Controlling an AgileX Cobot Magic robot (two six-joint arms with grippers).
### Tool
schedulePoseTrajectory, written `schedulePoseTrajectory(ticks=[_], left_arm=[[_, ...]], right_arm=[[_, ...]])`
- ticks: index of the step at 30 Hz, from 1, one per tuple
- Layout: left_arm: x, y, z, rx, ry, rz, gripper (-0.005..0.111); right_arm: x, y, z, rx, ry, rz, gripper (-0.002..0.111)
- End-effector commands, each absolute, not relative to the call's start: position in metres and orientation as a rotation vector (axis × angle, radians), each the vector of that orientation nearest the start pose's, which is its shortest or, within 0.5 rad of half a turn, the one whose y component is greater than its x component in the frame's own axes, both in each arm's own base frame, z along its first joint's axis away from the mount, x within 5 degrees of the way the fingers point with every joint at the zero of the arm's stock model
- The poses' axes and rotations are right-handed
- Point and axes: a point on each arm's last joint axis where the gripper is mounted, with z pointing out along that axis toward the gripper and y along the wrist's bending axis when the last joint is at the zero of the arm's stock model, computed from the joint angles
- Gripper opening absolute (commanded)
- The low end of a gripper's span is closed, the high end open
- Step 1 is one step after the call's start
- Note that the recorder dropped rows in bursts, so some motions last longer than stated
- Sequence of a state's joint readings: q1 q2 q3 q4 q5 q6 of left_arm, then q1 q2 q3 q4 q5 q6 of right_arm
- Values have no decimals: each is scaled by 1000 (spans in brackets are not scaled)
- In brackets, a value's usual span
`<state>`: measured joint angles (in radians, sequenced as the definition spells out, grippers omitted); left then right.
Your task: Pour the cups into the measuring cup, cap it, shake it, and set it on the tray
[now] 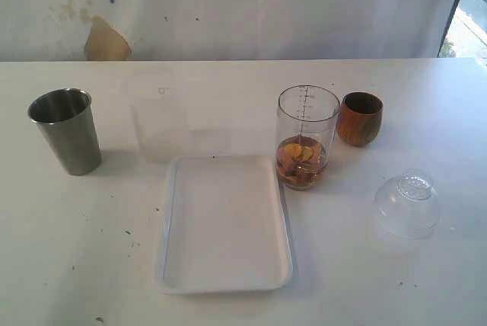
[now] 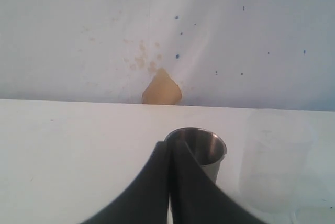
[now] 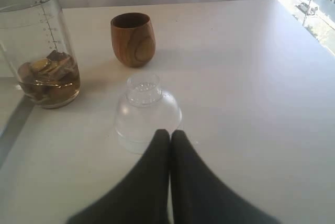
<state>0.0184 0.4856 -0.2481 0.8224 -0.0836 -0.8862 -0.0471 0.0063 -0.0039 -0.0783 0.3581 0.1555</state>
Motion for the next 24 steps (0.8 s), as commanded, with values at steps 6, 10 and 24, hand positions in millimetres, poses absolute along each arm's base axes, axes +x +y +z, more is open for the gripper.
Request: schedulePoseTrajectory(ticks=[6,10,24], left_arm=[[109,-3,258,-38,1681,-84,0],[102,1,251,13,1695,26,0],[60,3,189,-107,1773,-38,0]], right_arm=[[53,-5,182,147,1827,-1,0],[53,-5,182,147,1827,-1,0],[53,-5,182,147,1827,-1,0]])
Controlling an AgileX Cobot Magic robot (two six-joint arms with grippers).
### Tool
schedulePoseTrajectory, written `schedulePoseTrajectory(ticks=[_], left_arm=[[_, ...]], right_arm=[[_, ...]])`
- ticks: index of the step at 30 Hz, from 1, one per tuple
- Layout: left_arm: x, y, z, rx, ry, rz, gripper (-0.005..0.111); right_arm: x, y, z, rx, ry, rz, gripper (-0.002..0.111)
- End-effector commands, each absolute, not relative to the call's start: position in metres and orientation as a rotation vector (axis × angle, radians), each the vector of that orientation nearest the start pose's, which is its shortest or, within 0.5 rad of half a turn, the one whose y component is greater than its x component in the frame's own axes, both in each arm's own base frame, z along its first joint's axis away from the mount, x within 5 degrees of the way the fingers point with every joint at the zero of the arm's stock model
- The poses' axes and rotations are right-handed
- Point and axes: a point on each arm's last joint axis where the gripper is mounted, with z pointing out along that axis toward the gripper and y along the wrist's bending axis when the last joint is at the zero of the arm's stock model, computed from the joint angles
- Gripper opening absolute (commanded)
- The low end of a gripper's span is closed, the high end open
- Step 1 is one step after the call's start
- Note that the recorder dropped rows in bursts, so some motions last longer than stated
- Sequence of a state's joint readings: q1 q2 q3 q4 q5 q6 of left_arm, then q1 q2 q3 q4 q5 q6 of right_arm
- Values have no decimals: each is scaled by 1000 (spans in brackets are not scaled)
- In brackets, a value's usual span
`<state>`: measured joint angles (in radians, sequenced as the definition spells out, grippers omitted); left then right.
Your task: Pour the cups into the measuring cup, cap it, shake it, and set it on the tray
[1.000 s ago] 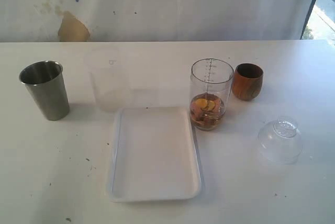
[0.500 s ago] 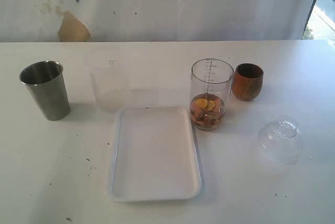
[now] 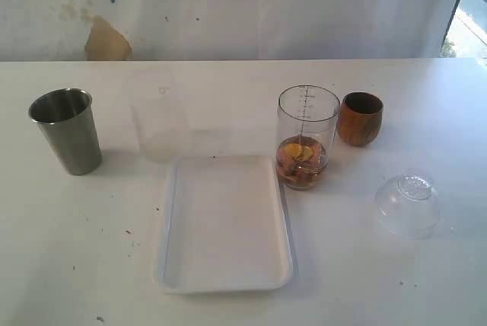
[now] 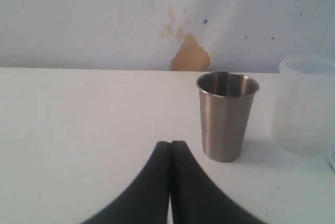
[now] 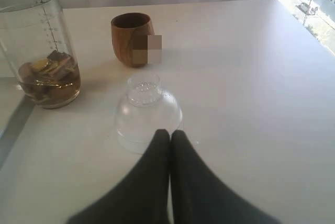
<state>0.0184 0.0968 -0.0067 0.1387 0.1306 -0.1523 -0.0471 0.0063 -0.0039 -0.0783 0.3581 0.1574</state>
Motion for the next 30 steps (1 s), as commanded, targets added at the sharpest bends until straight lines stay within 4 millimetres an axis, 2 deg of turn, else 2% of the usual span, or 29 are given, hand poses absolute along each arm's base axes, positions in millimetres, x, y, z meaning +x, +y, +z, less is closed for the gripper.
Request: schedulePoseTrajectory(ticks=[1,5,25,30], left_arm=[[60,2,189,-119,1766,-54,0],[56,2,194,-113,1691,-57,0],[56,2,194,-128,1691,-78,0],[56,2,193,-34,1703,8,0]], right_arm=[[53,-5,182,147,1827,-1,0],[53,-5,182,147,1827,-1,0],[53,-5,182,147,1827,-1,0],[53,-5,182,147,1827,-1,0]])
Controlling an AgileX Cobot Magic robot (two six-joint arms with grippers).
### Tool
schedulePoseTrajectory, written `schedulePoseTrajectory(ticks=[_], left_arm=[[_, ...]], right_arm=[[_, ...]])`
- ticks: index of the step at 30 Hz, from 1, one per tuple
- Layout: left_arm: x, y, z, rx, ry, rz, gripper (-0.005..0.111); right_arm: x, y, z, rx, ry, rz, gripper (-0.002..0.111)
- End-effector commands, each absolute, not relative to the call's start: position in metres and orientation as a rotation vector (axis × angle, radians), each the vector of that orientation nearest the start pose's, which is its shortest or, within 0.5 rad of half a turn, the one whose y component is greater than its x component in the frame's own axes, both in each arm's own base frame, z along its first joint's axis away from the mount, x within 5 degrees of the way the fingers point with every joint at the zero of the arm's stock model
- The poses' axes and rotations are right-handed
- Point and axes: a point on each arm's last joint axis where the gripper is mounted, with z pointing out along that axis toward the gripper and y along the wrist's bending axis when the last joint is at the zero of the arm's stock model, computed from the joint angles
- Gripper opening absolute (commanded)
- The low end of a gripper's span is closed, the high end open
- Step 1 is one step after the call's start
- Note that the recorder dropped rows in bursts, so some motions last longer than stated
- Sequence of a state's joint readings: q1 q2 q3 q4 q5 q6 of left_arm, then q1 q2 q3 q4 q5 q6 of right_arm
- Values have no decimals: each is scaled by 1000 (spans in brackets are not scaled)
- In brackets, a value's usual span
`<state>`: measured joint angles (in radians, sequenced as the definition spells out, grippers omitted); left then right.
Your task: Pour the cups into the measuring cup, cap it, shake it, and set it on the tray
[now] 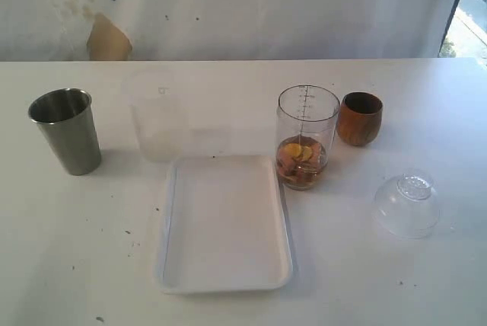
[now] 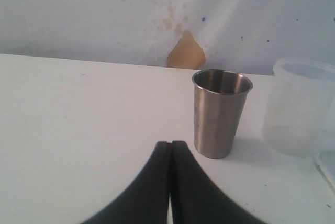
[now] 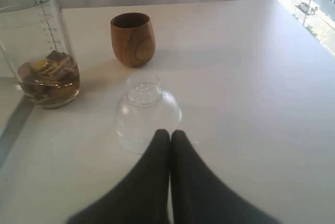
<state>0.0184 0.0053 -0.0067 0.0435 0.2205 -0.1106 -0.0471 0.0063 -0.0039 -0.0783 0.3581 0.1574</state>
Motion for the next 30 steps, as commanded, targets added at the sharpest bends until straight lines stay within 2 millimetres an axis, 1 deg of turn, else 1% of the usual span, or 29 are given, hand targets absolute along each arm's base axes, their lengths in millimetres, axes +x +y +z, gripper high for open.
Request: schedulePoseTrajectory(ticks=[1,24,26,27,28,29,30], left_arm=[[56,2,193,-32,1704,10,0],[56,2,193,-32,1709,10,0],[56,2,193,-32,1709,10,0],[56,2,193,-32,1709,10,0],[56,2,193,-32,1709,10,0],[56,2,193,-32,1709,10,0],[56,2,193,-32,1709,10,0]], right_arm=[[53,-5,182,147,1827,-1,0],[53,-5,182,144,1824,-4,0],[54,-6,187,120,1774,-24,0],[55,-5,192,111,1719,-22,0],[56,-4,202,95,1608,-12,0],[56,-4,208,86,1536,-5,0],[56,-3,212,80,1493,-1,0]])
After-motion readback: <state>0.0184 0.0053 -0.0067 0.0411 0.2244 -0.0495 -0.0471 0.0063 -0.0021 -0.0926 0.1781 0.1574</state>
